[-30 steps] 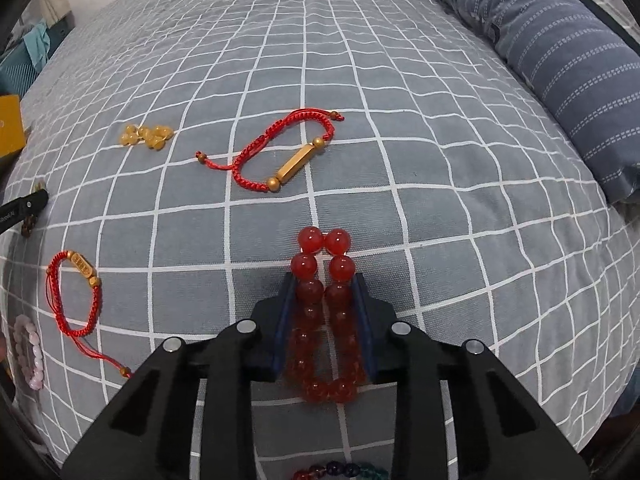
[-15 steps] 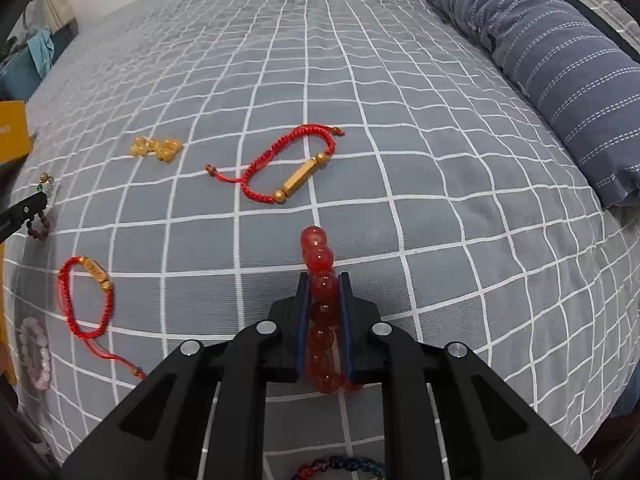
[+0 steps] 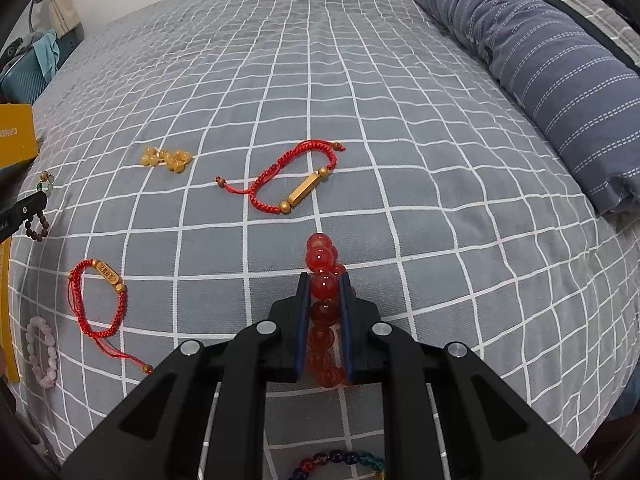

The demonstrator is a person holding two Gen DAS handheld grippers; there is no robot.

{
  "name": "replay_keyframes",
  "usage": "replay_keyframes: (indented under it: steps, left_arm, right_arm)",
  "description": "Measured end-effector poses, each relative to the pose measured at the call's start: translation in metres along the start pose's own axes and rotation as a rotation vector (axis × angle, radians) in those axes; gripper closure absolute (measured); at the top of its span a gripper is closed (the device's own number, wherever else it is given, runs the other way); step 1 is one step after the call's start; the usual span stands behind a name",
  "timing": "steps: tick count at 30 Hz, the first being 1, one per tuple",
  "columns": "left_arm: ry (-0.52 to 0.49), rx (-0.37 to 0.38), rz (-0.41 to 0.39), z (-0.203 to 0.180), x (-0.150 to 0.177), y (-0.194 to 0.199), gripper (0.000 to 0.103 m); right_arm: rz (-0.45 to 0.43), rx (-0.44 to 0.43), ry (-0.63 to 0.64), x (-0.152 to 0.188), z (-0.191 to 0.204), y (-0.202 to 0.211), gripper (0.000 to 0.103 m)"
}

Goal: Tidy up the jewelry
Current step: 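Carry both held bracelets over the open white box with both tools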

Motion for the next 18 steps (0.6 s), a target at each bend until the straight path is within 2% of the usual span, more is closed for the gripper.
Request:
replay_keyframes:
  steps: [18]
  left_arm:
    - [-0.017,0.003,-0.052,-0.006,0.008,0.039,0.096]
  right_arm:
    - [-0.060,-0.019,-0.002,0.001,0.002,0.034,0.090]
Point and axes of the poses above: each gripper's, at about its wrist camera, not at the fingertips, and y roughly against the way its jaws point, z to its left, x to its underside, the point moved 7 cm from there along -y, roughly the way its jaws point, and after that the axes turned 7 degrees about -y, right-handed, at the moved point
